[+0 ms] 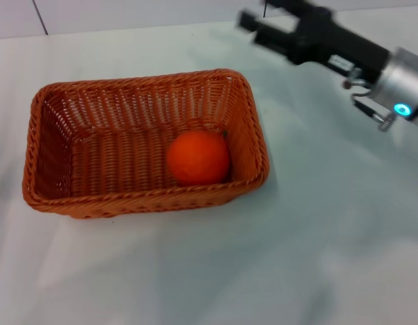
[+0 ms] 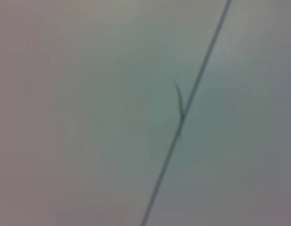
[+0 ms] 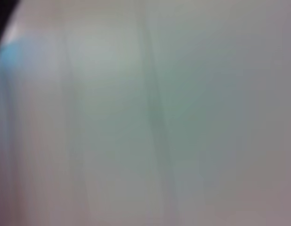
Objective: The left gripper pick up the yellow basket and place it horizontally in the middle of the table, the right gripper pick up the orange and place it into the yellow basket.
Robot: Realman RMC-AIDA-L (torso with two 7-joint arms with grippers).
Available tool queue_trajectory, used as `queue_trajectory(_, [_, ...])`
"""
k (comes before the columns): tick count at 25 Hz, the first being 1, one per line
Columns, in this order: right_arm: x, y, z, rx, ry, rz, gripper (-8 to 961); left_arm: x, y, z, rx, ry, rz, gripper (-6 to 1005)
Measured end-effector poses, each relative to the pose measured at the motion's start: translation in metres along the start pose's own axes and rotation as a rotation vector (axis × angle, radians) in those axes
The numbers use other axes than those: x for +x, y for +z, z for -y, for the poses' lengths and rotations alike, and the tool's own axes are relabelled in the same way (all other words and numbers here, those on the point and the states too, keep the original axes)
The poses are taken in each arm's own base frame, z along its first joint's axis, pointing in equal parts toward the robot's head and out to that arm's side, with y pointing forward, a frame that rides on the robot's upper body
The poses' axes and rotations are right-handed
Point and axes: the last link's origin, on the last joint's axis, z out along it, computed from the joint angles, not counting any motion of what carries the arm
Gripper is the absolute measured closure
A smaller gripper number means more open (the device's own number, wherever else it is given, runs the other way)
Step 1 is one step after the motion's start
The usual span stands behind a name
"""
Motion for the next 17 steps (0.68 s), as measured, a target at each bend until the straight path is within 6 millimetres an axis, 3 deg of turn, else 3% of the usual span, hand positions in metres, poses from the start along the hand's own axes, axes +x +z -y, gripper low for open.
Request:
queue_trajectory(3, [-0.011, -0.026, -0.012, -0.2, -0.053, -0.108, 109, 0.003, -0.008, 0.002, 0.047, 0.034, -0.053, 406])
queue_trajectory(4, [-0.017, -0.044, -0.02, -0.353, -0.091, -0.165, 109, 0.004, -0.011, 0.003, 0.063, 0.05, -0.072, 406])
queue_trajectory(5, [-0.017, -0.044, -0.02, -0.353, -0.091, -0.165, 109, 0.004, -0.013, 0.003, 0.079, 0.069, -0.088, 406])
queue_trajectory(6, [-0.022, -0.061, -0.026, -0.491, -0.127, -0.198, 109, 0.004, -0.014, 0.003, 0.089, 0.088, -0.1, 406])
queue_trajectory(7, [-0.022, -0.061, -0.026, -0.491, -0.127, -0.198, 109, 0.004, -0.016, 0.002, 0.101, 0.11, -0.11, 405])
queue_trajectory(9, [-0.025, -0.08, -0.034, -0.641, -0.128, -0.239, 109, 0.003, -0.017, 0.001, 0.12, 0.15, -0.123, 405])
queue_trajectory(17, [-0.024, -0.099, -0.041, -0.751, -0.1, -0.288, 109, 0.0, -0.018, -0.001, 0.142, 0.186, -0.126, 405])
